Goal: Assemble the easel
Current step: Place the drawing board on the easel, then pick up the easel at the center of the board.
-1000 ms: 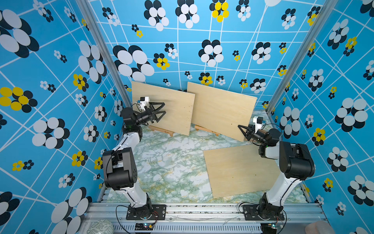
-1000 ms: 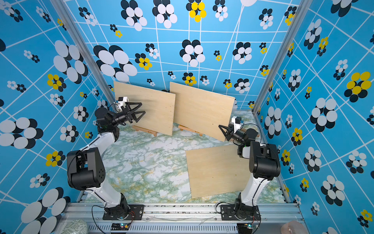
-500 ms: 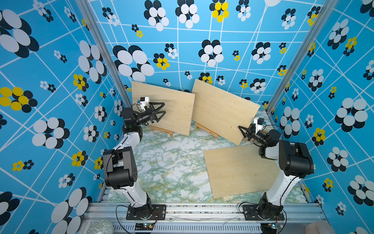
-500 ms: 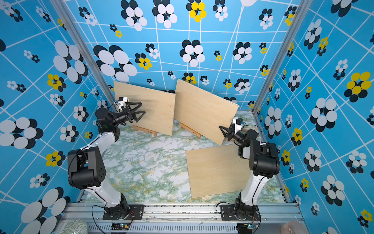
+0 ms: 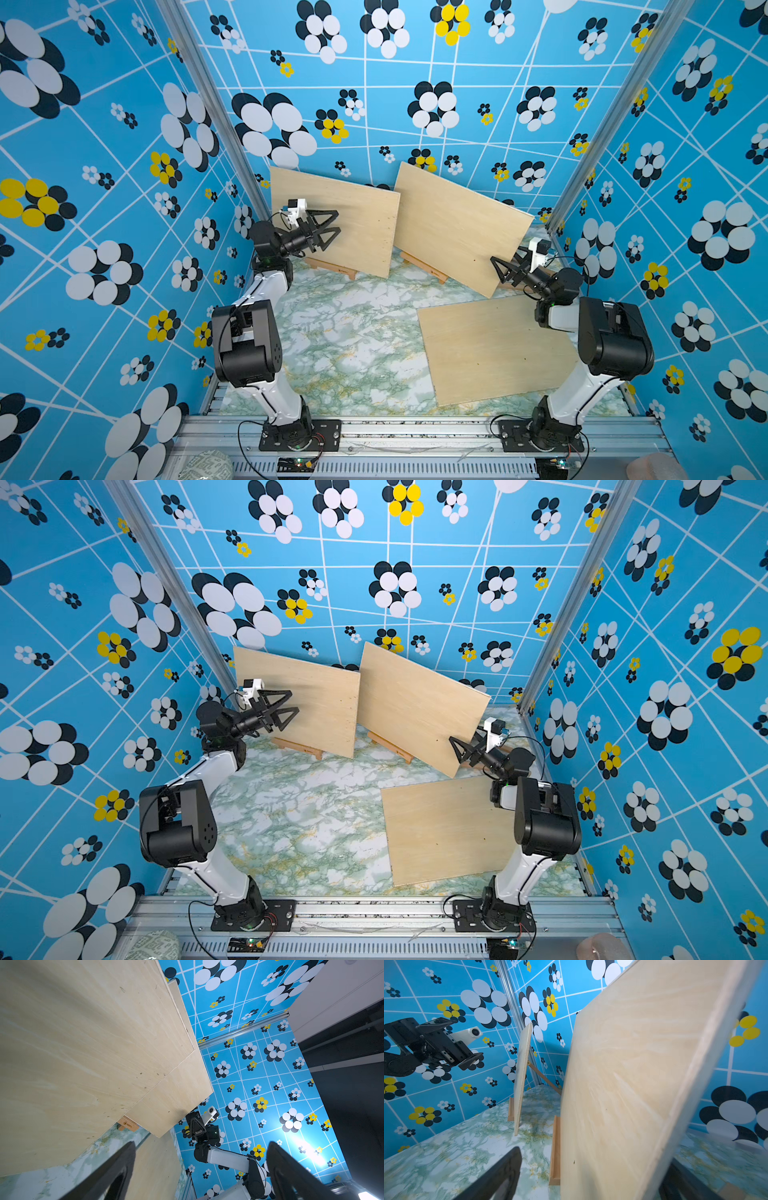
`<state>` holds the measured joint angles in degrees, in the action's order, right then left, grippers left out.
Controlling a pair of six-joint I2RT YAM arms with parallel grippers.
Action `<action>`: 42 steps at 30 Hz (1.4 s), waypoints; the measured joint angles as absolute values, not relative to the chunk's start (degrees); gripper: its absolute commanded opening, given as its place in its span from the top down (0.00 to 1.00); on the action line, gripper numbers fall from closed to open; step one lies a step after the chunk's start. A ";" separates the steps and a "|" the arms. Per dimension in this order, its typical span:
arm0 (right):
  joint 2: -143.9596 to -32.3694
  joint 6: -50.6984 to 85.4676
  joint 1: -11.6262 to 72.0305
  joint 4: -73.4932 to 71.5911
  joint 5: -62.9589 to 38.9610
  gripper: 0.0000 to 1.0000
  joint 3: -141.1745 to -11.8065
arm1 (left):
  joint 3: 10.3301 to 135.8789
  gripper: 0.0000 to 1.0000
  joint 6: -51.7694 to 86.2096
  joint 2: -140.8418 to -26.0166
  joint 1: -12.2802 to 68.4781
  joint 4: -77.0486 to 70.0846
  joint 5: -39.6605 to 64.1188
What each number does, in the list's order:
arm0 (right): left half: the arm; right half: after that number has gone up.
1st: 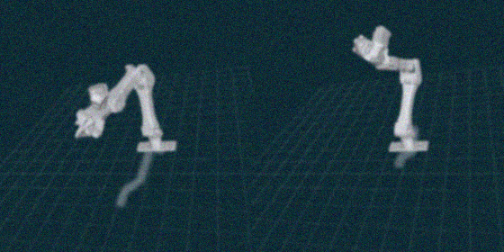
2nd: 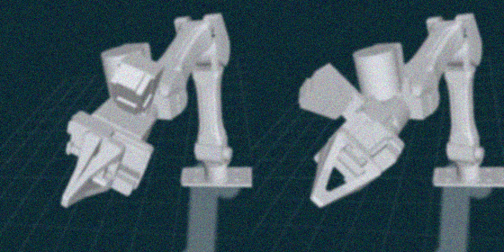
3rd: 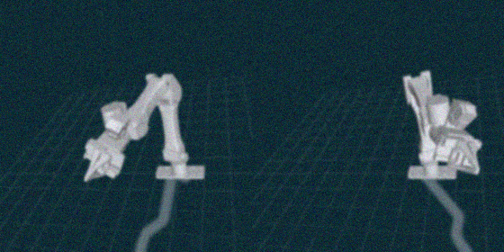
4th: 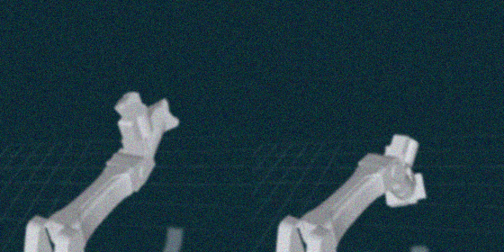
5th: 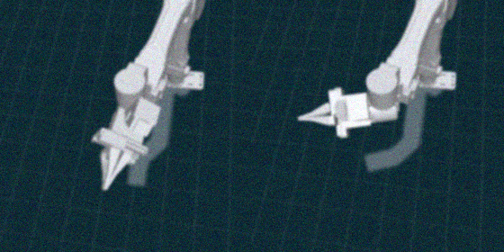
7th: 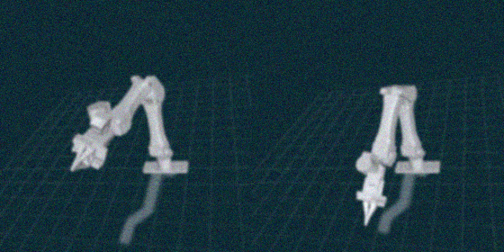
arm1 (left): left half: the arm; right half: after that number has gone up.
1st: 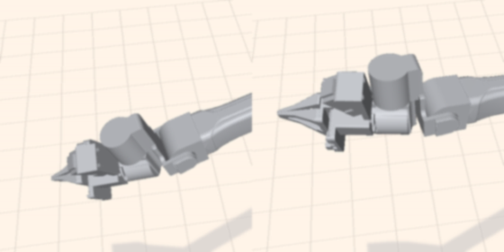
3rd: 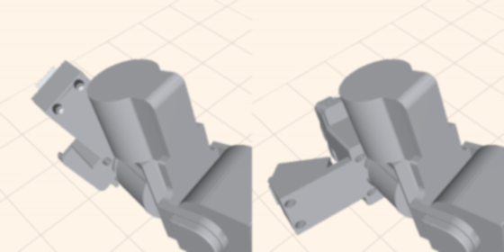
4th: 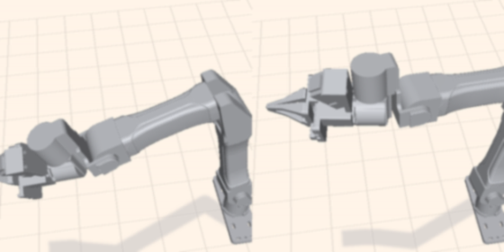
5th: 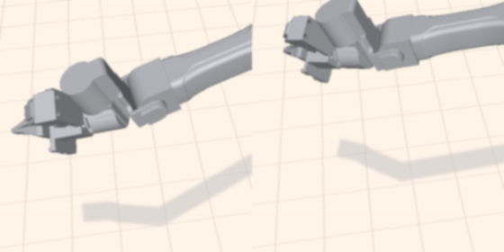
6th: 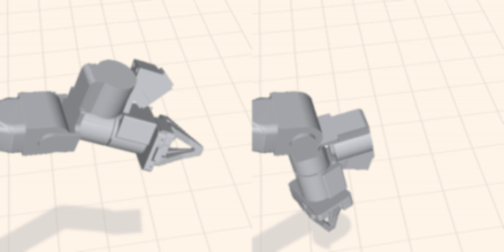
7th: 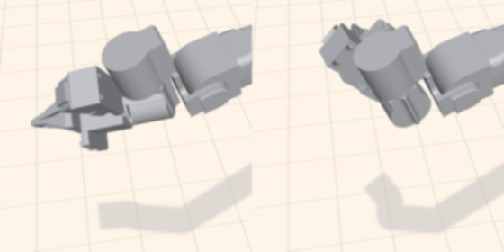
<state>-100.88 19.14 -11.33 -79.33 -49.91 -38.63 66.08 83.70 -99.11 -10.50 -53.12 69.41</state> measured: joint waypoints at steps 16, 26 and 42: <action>-75.13 29.23 -14.13 -58.22 -29.32 0.01 -29.04 | 66.06 0.01 64.03 -93.12 -8.47 -31.64 68.29; -62.96 32.99 -14.22 -3.03 -18.20 0.20 -50.46 | 65.76 0.01 53.52 -88.92 -6.48 -21.87 63.68; -78.72 49.78 -13.61 21.30 -23.81 0.00 -56.60 | 59.86 0.01 39.59 -79.00 -3.33 -7.03 59.48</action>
<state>-78.72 49.78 -13.61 21.30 -23.81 -56.60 59.86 39.59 -79.00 -3.33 -7.03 59.48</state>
